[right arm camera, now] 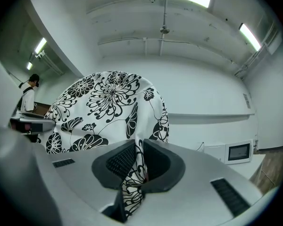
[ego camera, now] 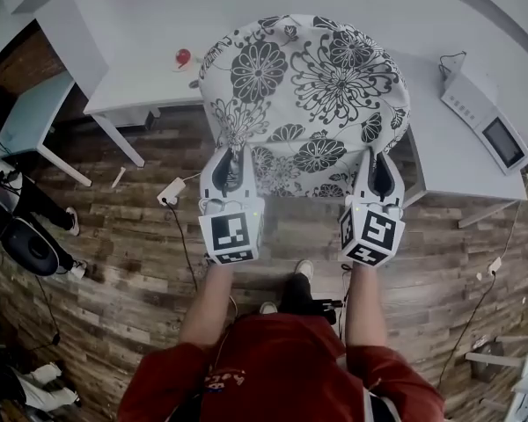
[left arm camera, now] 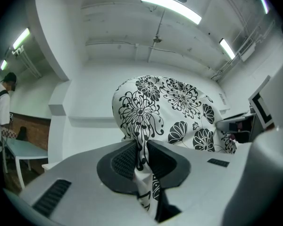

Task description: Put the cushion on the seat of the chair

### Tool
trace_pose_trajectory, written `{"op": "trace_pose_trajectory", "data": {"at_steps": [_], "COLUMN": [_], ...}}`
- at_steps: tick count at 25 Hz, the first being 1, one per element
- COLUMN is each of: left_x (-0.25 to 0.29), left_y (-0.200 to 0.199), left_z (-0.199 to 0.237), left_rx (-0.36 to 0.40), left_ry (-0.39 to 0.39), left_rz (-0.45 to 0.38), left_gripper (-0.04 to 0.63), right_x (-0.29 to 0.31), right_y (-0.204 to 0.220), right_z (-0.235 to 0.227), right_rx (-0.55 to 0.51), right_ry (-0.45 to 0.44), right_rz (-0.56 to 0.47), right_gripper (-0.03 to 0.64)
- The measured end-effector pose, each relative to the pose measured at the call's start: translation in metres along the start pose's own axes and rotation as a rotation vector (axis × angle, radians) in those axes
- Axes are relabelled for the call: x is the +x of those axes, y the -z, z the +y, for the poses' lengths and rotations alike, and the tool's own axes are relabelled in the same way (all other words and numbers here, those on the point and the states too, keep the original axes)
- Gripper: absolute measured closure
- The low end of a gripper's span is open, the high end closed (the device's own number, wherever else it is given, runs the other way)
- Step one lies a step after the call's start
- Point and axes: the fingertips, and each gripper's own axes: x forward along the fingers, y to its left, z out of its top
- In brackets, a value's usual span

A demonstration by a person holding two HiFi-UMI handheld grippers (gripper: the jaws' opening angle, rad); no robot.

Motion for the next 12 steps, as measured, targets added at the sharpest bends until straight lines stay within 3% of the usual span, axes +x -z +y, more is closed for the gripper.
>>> {"op": "trace_pose_trajectory", "data": {"at_steps": [12], "left_x": [0.0092], "left_y": [0.0096], "left_z": [-0.0032], "left_rx": [-0.009], "left_ry": [0.005], "left_rz": [-0.043], "left_gripper": [0.54], "right_x": [0.0084], "right_y": [0.0037], "right_z": [-0.0043], "right_rx": [-0.012], "right_ry": [0.015], "right_rz": [-0.042], "right_gripper": [0.558]}}
